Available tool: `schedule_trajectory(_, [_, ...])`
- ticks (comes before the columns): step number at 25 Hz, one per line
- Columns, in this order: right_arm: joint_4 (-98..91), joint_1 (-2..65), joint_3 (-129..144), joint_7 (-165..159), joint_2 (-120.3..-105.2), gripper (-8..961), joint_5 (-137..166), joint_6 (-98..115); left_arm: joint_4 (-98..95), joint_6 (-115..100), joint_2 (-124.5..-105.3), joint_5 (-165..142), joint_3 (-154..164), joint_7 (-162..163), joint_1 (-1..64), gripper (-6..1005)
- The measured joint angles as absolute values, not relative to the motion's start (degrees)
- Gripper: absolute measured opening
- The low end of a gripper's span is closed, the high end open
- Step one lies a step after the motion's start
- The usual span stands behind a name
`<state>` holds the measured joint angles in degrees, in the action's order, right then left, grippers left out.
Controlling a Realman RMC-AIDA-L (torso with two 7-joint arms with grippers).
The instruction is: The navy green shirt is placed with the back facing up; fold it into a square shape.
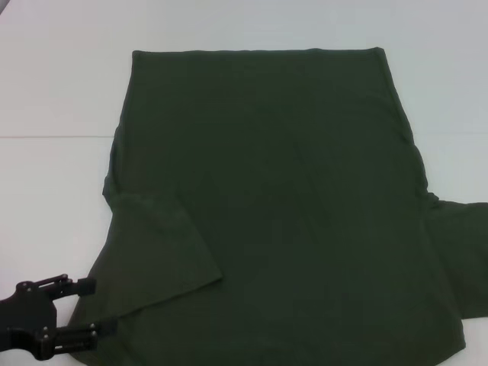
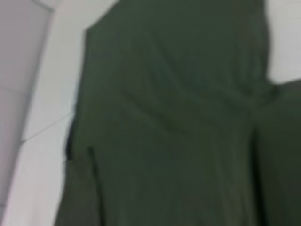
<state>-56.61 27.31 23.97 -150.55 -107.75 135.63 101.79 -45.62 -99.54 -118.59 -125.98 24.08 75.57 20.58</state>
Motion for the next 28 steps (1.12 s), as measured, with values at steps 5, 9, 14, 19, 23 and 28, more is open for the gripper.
schedule_trajectory(5, [-50.54, 31.88, 24.57, -155.93, -105.24, 885, 147.42, 96.19, -46.45, -100.37, -118.68, -125.65, 24.08, 73.79, 20.84, 823])
schedule_trajectory(9, [-48.49, 34.70, 24.75, -158.58, -104.21, 884, 152.95, 92.85, -47.00, -101.15, -118.74, -124.77, 24.06, 71.99, 20.83, 824])
schedule_trajectory(14, [-47.73, 36.85, 26.52, -159.83, -105.01, 884, 156.76, 89.56, -47.00, -101.22, -118.74, -124.39, 24.26, 71.01, 21.39, 823])
schedule_trajectory(19, [-42.43, 37.80, 26.85, -159.17, -105.34, 884, 157.69, 85.16, -47.02, -101.11, -118.82, -124.28, 24.15, 70.89, 21.99, 824])
schedule_trajectory(23, [-41.79, 37.82, 26.90, -159.08, -105.48, 884, 157.66, 83.97, -47.04, -100.89, -119.22, -124.21, 24.04, 70.34, 22.03, 824])
schedule_trajectory(28, [-40.99, 37.35, 26.90, -159.08, -105.68, 885, 157.82, 82.70, -47.04, -100.80, -119.32, -124.18, 24.04, 70.02, 22.06, 824])
